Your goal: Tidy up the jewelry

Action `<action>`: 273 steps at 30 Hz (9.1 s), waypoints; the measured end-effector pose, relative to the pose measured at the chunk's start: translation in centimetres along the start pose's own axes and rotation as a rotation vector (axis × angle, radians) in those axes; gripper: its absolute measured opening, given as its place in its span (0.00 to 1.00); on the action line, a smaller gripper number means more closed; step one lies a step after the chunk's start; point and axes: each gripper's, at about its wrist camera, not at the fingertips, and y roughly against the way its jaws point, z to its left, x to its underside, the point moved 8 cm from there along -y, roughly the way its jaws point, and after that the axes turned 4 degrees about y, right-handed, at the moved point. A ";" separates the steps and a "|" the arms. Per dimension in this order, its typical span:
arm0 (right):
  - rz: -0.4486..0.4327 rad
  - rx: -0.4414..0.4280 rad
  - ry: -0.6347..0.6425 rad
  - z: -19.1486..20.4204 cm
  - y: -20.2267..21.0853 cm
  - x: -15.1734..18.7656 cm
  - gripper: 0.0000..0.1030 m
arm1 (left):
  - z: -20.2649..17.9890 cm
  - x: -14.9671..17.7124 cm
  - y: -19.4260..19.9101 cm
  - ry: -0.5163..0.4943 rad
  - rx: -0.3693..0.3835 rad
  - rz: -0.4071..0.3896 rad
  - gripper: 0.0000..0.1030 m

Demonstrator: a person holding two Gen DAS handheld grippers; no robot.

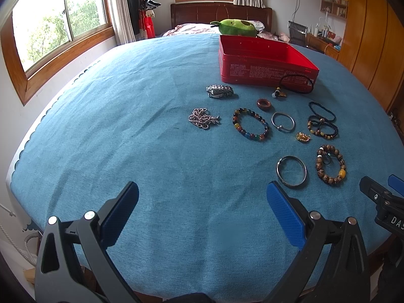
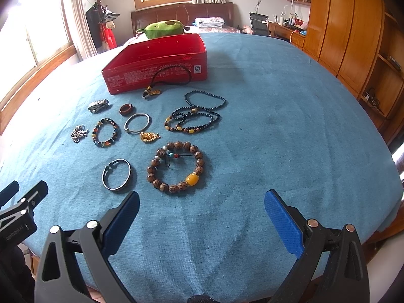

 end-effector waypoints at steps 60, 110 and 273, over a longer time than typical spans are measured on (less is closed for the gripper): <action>0.211 -0.357 -0.086 -3.4 -9.3 -8.2 0.93 | 3.0 -6.2 -7.8 0.116 0.150 0.177 0.96; 0.372 -0.400 0.135 1.9 -18.3 -13.6 0.86 | -3.5 -10.3 -17.3 0.071 0.195 0.381 0.07; 0.094 -0.434 0.101 1.0 -22.6 -32.2 0.24 | -14.3 -28.9 -27.5 0.002 0.366 0.232 0.08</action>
